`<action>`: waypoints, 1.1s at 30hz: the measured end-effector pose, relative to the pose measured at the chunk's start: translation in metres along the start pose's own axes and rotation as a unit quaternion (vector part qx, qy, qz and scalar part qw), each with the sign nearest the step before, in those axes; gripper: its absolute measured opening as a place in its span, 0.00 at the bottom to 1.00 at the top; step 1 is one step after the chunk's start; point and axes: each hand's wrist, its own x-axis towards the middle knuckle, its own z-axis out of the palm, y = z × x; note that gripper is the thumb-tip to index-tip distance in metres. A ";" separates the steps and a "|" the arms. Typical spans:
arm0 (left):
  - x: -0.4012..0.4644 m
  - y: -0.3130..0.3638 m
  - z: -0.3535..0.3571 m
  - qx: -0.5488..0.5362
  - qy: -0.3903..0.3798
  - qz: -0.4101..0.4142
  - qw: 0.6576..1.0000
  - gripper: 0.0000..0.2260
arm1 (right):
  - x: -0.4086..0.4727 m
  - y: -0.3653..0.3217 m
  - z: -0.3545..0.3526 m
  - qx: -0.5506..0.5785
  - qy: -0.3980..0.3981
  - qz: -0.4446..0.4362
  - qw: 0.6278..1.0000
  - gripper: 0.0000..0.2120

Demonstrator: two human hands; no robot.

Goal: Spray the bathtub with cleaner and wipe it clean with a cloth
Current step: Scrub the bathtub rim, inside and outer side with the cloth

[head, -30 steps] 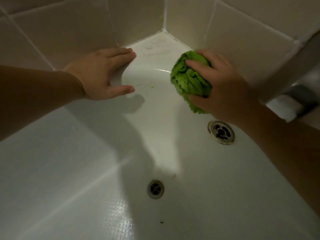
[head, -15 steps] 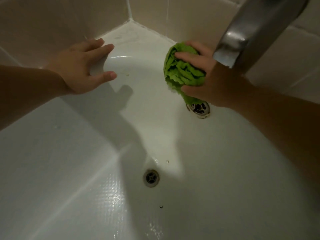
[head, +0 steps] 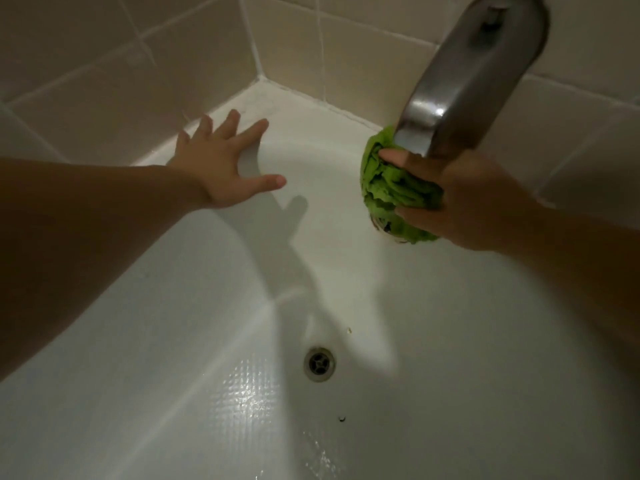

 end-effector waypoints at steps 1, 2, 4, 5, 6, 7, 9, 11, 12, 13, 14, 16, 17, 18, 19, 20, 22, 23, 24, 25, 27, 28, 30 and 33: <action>0.000 0.002 -0.002 -0.001 -0.009 -0.001 1.000 0.50 | -0.015 0.001 -0.005 0.010 0.023 -0.018 1.000 0.36; -0.001 0.004 -0.004 -0.003 -0.015 -0.001 1.000 0.50 | -0.025 0.003 -0.008 0.023 0.040 -0.027 0.999 0.35; 0.000 0.013 -0.004 -0.003 -0.020 0.005 1.000 0.50 | -0.030 0.005 -0.012 0.038 0.044 -0.019 0.998 0.34; 0.001 0.019 -0.004 -0.001 -0.019 0.009 1.000 0.49 | -0.024 0.005 -0.011 0.027 0.037 -0.013 0.999 0.35; 0.003 0.025 -0.003 0.003 -0.016 0.012 1.000 0.47 | -0.016 0.004 -0.010 0.003 0.024 -0.010 1.000 0.35; 0.004 0.031 -0.002 0.008 -0.012 0.016 1.000 0.46 | -0.006 0.003 -0.006 -0.020 0.009 -0.015 1.000 0.35; 0.005 0.044 -0.001 0.017 -0.006 0.028 0.999 0.42 | 0.006 -0.004 -0.002 -0.041 0.002 -0.011 0.999 0.35; 0.006 0.056 0.000 0.021 -0.002 0.036 0.999 0.39 | -0.004 -0.009 -0.005 -0.044 0.023 -0.009 0.999 0.35; 0.005 0.062 0.001 0.021 0.000 0.038 0.999 0.37 | -0.017 -0.009 -0.008 -0.039 0.031 -0.010 0.999 0.35; 0.005 0.066 0.002 0.019 0.001 0.040 0.999 0.36 | -0.034 -0.008 -0.013 -0.031 0.038 -0.008 0.999 0.35; 0.005 0.070 0.002 0.016 0.002 0.043 0.999 0.35 | -0.052 -0.003 -0.016 -0.014 0.040 0.000 0.999 0.34; 0.003 0.078 0.003 0.008 0.007 0.053 0.999 0.36 | -0.087 0.004 -0.026 0.017 0.044 0.028 0.998 0.34; 0.003 0.084 0.003 0.002 0.011 0.059 0.998 0.36 | -0.098 0.007 -0.029 0.025 0.048 0.041 0.998 0.34; 0.002 0.090 0.003 -0.007 0.013 0.064 0.998 0.37 | -0.101 0.007 -0.032 0.035 0.048 0.049 0.997 0.34; 0.001 0.096 0.004 -0.018 0.014 0.069 0.997 0.37 | -0.097 0.007 -0.034 0.043 0.039 0.050 0.997 0.34; 0.000 0.101 0.006 -0.031 0.017 0.074 0.997 0.38 | -0.088 0.005 -0.034 0.041 0.028 0.044 0.998 0.35; 0.000 0.111 0.010 -0.054 0.029 0.089 0.994 0.37 | -0.058 0.002 -0.026 0.010 0.014 0.014 1.000 0.35; 0.000 0.114 0.012 -0.060 0.034 0.097 0.993 0.37 | -0.045 0.001 -0.020 -0.010 0.019 -0.001 1.000 0.35; 0.001 0.117 0.013 -0.062 0.038 0.100 0.992 0.36 | -0.034 -0.001 -0.015 -0.025 0.024 -0.007 0.999 0.34; 0.002 0.119 0.013 -0.062 0.039 0.100 0.992 0.36 | -0.029 -0.002 -0.013 -0.023 0.021 -0.003 1.000 0.34; 0.001 0.122 0.013 -0.062 0.038 0.092 0.993 0.36 | -0.040 -0.002 -0.017 0.004 -0.003 0.016 1.000 0.36; 0.000 0.122 0.012 -0.064 0.040 0.088 0.993 0.35 | -0.053 -0.001 -0.022 0.010 0.000 0.015 1.000 0.36; -0.001 0.124 0.011 -0.068 0.042 0.084 0.993 0.34 | -0.088 0.002 -0.033 0.029 0.019 0.033 0.999 0.35; -0.002 0.128 0.012 -0.069 0.036 0.088 0.993 0.34 | -0.120 0.009 -0.039 0.070 0.027 0.051 0.996 0.35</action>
